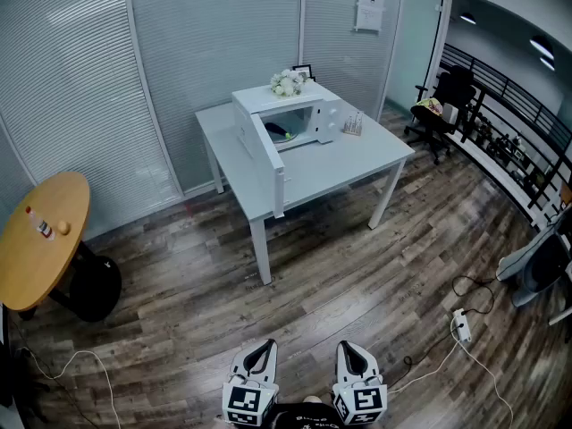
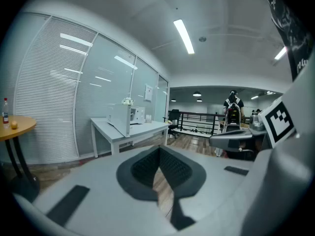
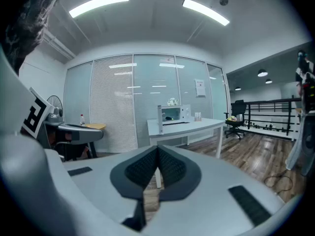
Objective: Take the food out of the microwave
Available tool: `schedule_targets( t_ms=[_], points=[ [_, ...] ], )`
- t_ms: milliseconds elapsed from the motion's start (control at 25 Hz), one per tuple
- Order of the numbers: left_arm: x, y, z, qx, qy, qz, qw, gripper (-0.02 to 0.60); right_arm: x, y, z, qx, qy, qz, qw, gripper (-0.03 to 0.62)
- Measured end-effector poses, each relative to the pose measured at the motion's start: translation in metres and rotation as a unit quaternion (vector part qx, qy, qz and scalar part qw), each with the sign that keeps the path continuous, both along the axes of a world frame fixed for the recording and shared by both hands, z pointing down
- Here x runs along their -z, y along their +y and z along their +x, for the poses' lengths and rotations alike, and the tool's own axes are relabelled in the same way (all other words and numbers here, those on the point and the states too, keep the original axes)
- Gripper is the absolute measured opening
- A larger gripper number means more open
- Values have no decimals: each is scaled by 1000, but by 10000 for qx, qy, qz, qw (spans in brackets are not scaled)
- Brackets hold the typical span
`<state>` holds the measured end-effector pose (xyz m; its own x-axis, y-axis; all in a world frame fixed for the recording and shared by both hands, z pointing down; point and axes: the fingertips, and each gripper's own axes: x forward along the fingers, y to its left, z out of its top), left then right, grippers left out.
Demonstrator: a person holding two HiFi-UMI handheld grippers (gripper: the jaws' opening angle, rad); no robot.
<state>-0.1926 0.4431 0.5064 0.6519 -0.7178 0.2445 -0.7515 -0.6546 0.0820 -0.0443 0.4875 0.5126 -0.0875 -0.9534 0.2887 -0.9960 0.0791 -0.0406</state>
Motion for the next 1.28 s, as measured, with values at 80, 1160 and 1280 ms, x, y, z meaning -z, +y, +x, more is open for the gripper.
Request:
schedule_targets(
  t_ms=[80, 1160, 1280],
  points=[
    [2, -1, 0, -31, 45, 17, 10000, 8, 1, 0, 0, -47, 69, 17, 10000, 3],
    [-4, -42, -21, -378, -45, 246, 9990, 8, 6, -32, -13, -552, 327, 415, 9971, 5],
    [-9, -55, -12, -250, -53, 215, 9994, 8, 2, -52, -4, -421, 317, 415, 9977, 5]
  ],
)
